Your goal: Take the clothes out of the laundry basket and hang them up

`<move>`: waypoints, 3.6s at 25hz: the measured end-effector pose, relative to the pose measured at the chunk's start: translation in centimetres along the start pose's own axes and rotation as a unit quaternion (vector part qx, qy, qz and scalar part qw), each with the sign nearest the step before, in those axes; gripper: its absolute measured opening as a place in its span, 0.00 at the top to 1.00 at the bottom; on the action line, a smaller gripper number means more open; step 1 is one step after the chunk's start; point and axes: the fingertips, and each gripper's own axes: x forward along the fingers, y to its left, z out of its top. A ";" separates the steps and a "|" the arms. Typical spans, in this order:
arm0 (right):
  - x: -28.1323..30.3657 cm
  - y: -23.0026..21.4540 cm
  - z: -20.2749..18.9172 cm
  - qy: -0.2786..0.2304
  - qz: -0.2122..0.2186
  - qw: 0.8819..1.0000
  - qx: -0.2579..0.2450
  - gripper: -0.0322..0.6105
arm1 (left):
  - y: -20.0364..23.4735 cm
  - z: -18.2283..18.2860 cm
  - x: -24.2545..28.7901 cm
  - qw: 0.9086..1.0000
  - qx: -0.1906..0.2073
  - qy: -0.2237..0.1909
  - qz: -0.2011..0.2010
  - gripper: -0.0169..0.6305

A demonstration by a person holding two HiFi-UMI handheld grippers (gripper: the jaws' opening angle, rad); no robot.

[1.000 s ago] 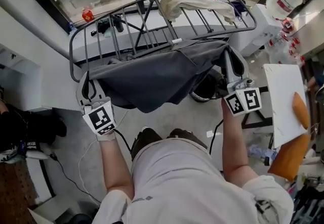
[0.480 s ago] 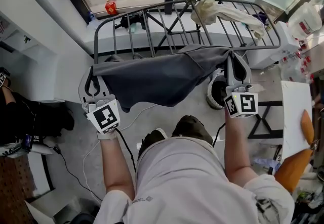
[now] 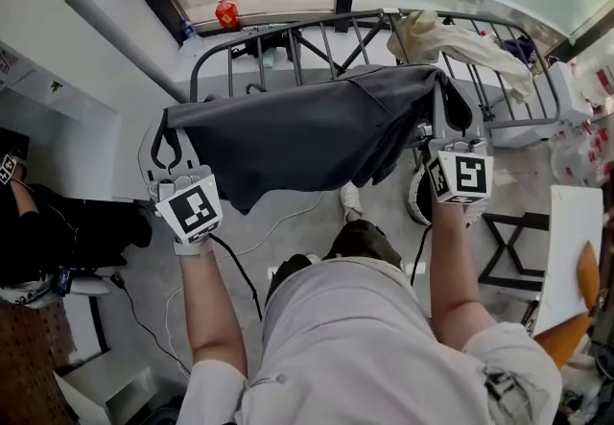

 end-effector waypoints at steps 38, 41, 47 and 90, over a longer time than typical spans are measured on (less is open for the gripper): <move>34.3 -6.0 -26.4 0.270 0.183 0.945 -0.009 0.90 | -16.3 -16.0 32.1 0.951 0.025 0.295 -0.092 0.96; 33.2 -4.7 -28.5 0.301 0.198 0.933 -0.012 0.89 | -18.5 -18.0 31.1 0.941 0.020 0.314 -0.122 0.96; 31.4 -3.8 -31.1 0.345 0.202 0.917 -0.003 0.84 | -20.5 -20.8 29.0 0.928 -0.016 0.344 -0.142 0.96; 0.1 17.9 -5.2 0.112 0.261 0.950 0.129 0.65 | -10.5 -7.0 -5.0 0.944 -0.245 0.103 -0.193 0.68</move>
